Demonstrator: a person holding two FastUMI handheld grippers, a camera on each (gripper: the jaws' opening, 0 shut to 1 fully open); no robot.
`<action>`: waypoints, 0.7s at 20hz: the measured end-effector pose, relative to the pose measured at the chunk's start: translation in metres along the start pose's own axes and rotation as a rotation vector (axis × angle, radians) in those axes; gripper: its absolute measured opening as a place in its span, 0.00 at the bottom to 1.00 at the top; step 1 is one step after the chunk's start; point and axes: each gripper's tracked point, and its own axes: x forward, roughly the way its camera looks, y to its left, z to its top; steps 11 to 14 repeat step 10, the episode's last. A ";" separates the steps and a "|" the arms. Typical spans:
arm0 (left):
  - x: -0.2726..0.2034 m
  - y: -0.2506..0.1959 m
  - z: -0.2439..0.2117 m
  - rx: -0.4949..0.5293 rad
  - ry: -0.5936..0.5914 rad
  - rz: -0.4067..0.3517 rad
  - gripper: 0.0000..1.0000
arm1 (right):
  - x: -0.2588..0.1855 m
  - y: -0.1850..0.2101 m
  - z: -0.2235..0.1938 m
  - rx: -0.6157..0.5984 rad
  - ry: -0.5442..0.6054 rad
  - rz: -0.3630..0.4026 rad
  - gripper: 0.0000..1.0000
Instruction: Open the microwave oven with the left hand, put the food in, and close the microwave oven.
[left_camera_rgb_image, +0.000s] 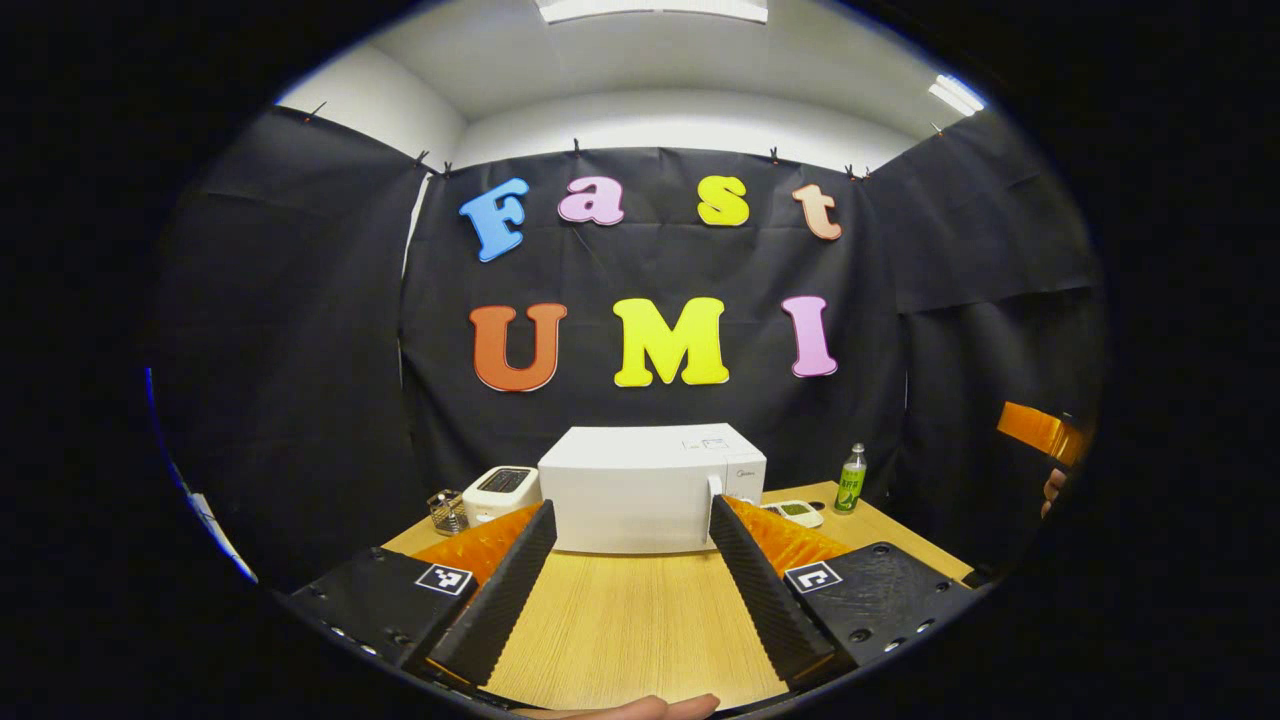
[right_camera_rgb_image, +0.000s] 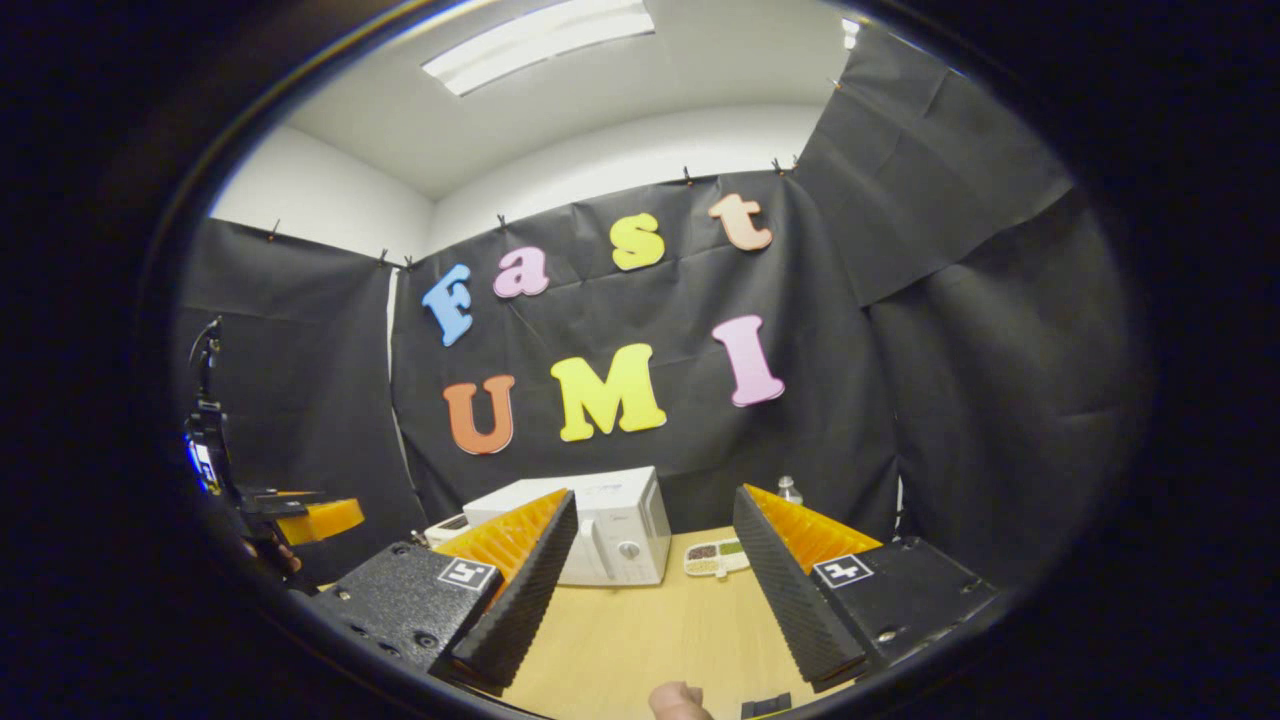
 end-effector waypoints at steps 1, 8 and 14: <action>-0.007 0.003 0.001 -0.005 -0.007 0.012 0.97 | -0.007 0.002 0.007 -0.015 -0.014 -0.005 1.00; -0.047 0.001 -0.026 -0.053 -0.006 -0.006 0.96 | -0.041 0.019 0.009 -0.125 -0.035 -0.001 0.99; -0.050 0.001 -0.026 -0.041 -0.004 -0.004 0.96 | -0.042 0.020 0.009 -0.122 -0.030 0.004 1.00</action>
